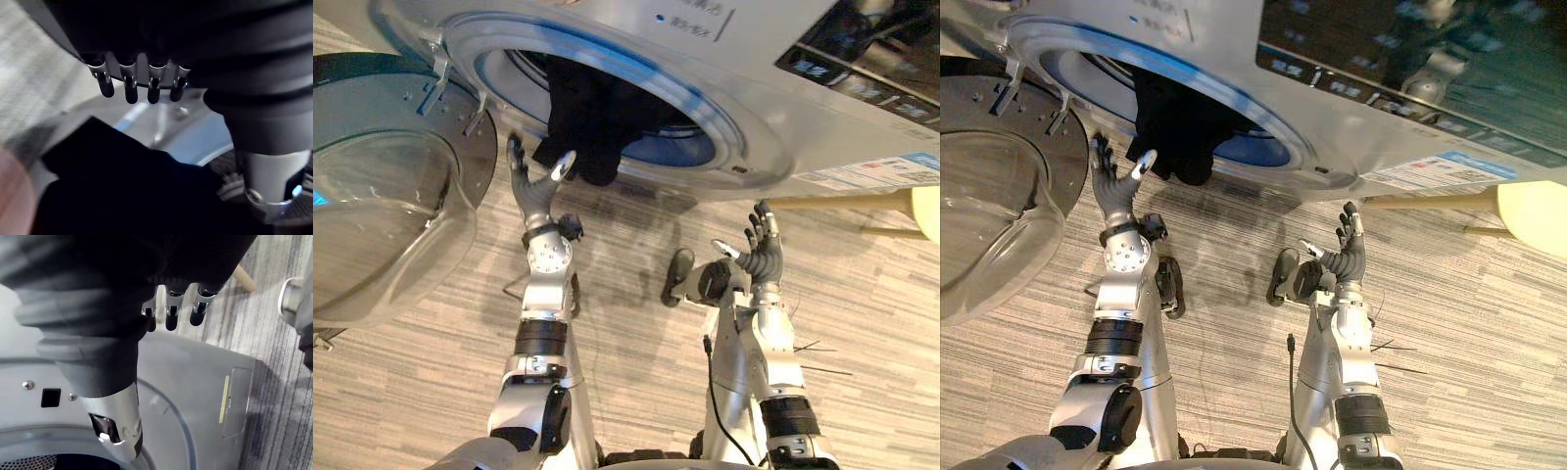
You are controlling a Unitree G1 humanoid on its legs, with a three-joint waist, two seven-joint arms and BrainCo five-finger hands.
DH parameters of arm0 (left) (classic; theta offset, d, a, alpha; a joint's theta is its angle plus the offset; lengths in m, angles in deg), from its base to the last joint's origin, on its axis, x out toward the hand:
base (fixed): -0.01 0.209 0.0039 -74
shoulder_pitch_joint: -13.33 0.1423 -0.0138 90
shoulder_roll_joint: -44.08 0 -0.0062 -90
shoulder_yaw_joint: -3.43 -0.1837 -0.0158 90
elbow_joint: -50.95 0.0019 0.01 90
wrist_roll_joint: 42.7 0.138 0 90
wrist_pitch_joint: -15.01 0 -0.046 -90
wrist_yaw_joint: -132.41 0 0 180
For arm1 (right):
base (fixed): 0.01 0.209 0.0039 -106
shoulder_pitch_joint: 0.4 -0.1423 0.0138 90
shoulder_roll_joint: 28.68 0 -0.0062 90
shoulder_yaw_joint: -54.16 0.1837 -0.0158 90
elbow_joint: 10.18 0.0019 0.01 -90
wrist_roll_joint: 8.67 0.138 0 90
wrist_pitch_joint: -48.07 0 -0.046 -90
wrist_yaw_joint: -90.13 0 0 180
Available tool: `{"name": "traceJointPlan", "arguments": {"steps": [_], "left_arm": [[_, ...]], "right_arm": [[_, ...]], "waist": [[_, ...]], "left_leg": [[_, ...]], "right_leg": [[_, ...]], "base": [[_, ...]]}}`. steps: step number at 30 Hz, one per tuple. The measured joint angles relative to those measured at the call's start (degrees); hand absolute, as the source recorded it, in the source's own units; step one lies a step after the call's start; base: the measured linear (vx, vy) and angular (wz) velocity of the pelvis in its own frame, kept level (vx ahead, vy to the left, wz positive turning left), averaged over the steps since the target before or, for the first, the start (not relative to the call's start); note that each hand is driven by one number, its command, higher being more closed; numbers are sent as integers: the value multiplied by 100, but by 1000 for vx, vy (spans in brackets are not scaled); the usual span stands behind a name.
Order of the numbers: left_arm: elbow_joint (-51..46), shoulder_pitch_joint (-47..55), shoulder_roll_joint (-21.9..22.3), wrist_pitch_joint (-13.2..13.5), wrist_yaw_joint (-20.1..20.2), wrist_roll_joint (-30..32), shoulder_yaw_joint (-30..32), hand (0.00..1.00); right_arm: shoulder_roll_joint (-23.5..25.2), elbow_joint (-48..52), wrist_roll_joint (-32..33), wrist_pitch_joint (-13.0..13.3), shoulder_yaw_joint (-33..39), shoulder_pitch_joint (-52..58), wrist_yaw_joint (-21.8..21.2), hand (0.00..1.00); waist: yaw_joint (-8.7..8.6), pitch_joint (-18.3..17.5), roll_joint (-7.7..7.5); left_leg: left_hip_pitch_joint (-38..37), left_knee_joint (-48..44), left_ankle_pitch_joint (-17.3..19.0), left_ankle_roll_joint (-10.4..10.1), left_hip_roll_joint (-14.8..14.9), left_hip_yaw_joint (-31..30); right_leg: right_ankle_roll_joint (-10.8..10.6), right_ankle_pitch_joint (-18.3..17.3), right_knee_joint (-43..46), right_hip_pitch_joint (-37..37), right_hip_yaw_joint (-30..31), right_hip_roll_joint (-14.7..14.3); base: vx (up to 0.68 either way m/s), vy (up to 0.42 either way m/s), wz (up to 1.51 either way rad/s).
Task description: Pick up the laundry basket with both hands and put the clothes into the washing machine.
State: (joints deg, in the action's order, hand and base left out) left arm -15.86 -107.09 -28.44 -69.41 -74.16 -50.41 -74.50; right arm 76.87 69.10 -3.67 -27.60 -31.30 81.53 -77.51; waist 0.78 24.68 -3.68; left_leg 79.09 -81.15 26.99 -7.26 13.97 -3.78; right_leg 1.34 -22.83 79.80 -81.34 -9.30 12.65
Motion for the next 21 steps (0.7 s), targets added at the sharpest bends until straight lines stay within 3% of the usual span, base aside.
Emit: {"name": "traceJointPlan", "arguments": {"steps": [6, 12, 15, 16, 21], "left_arm": [[1038, -812, -440, 102, 31, -145, 123, 0], [1792, -2240, -1165, -31, 182, -273, -12, 0], [1856, -2296, -1316, -69, 182, -297, -144, 0], [1856, -2304, -1348, -70, 192, -297, -182, 100], [1846, -2329, -1443, -69, 192, -299, -388, 100]], "right_arm": [[-49, -62, 51, -15, -54, -46, 2, 0], [-124, 238, 184, 57, -108, -348, 9, 0], [-118, 318, 245, 85, -116, -416, 5, 0], [-119, 331, 274, 102, -116, -421, 5, 0], [-121, 495, 336, 111, -111, -405, 9, 0]], "waist": [[-31, -1, -3], [-236, 4, -34], [-255, 45, -113], [-264, 49, -122], [-291, 53, -129]], "left_leg": [[184, 1, -22, -26, 43, -39], [870, -379, -19, 18, 91, -129], [995, -492, -9, 30, 98, -126], [1024, -515, -7, 30, 99, -134], [1177, -587, -8, 30, 103, -144]], "right_leg": [[25, 32, -42, -143, -40, -58], [96, 104, 190, -712, -74, -67], [94, 103, 293, -849, -34, -73], [79, 95, 310, -877, -32, -70], [35, 102, 360, -1009, -9, -55]], "base": [[24, -24, -3], [25, 6, -5], [0, 0, 0], [0, 0, 0], [2, -5, 1]]}}
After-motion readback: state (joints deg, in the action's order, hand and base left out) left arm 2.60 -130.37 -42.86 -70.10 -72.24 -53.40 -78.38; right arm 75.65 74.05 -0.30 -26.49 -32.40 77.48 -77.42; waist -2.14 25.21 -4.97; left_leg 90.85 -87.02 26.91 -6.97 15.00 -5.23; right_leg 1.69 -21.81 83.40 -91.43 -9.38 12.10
